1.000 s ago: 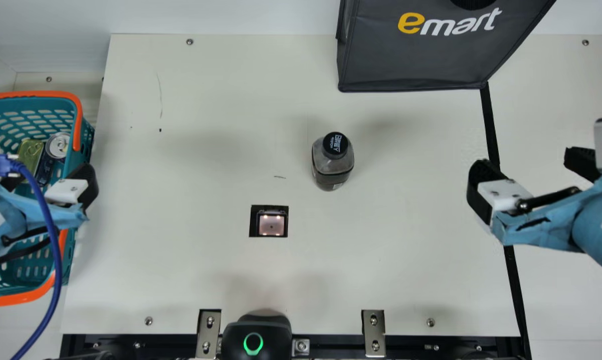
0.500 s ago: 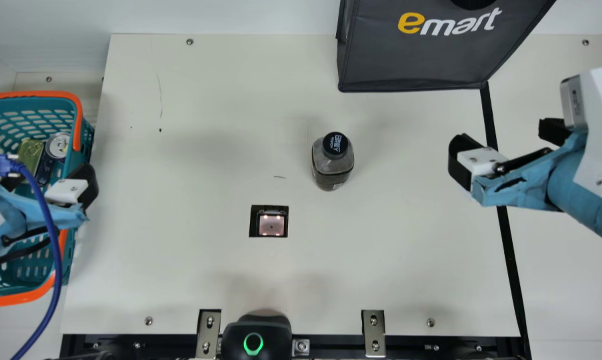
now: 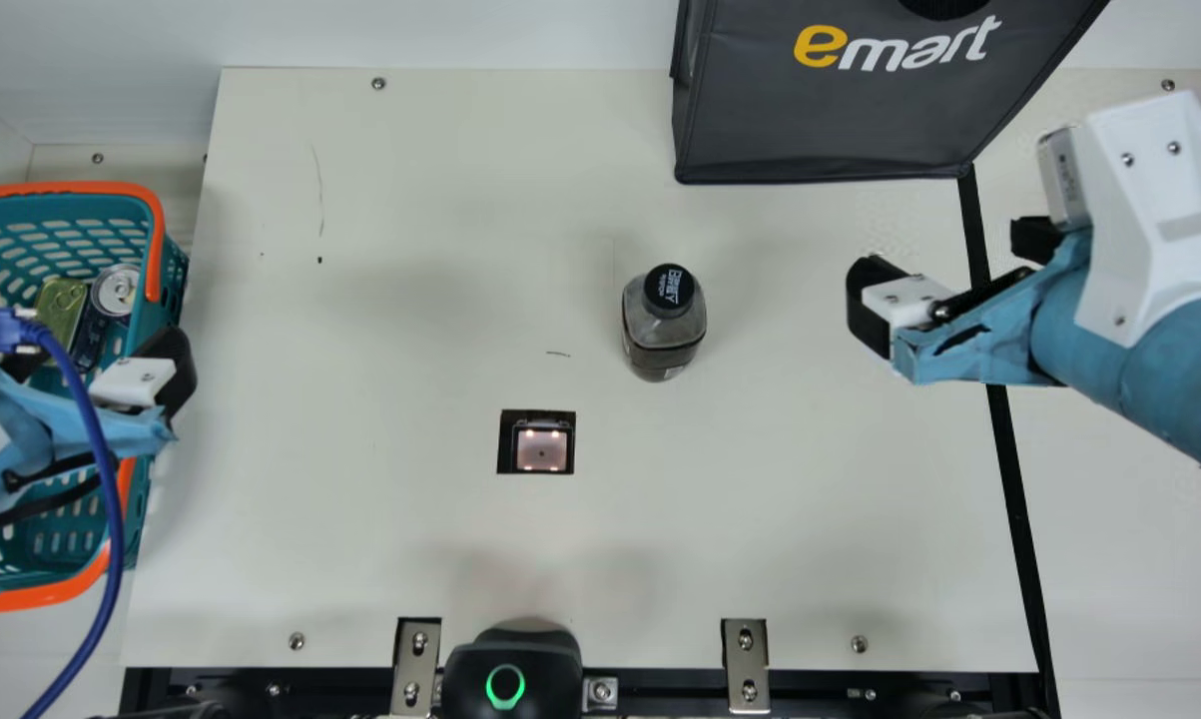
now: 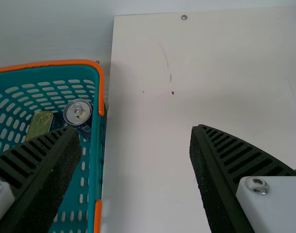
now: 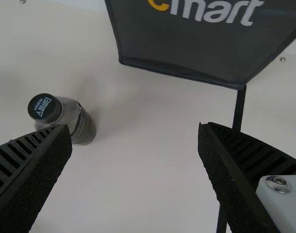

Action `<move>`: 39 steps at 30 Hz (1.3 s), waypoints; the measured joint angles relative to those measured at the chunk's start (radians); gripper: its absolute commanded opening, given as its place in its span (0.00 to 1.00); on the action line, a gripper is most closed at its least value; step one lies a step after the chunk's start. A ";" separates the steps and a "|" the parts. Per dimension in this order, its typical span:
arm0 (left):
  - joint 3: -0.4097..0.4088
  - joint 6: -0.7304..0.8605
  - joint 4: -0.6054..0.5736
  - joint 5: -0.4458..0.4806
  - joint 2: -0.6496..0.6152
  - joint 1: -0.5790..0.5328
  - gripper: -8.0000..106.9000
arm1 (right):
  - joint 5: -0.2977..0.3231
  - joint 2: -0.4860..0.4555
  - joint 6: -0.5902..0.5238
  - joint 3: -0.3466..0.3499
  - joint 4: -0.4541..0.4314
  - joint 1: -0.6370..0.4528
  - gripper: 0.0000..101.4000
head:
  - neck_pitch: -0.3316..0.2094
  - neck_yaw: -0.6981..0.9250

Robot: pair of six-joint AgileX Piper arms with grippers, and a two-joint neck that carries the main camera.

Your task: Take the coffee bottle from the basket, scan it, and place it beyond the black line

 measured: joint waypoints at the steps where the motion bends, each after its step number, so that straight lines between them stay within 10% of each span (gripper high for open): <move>1: 0.000 0.000 0.000 0.000 0.000 0.000 0.85 | -0.001 0.005 0.004 0.003 -0.002 0.011 0.90 | 0.000 0.000; 39: 0.000 0.000 0.000 0.000 0.000 0.000 0.85 | -0.122 0.211 0.148 0.003 -0.111 0.367 0.90 | 0.000 0.000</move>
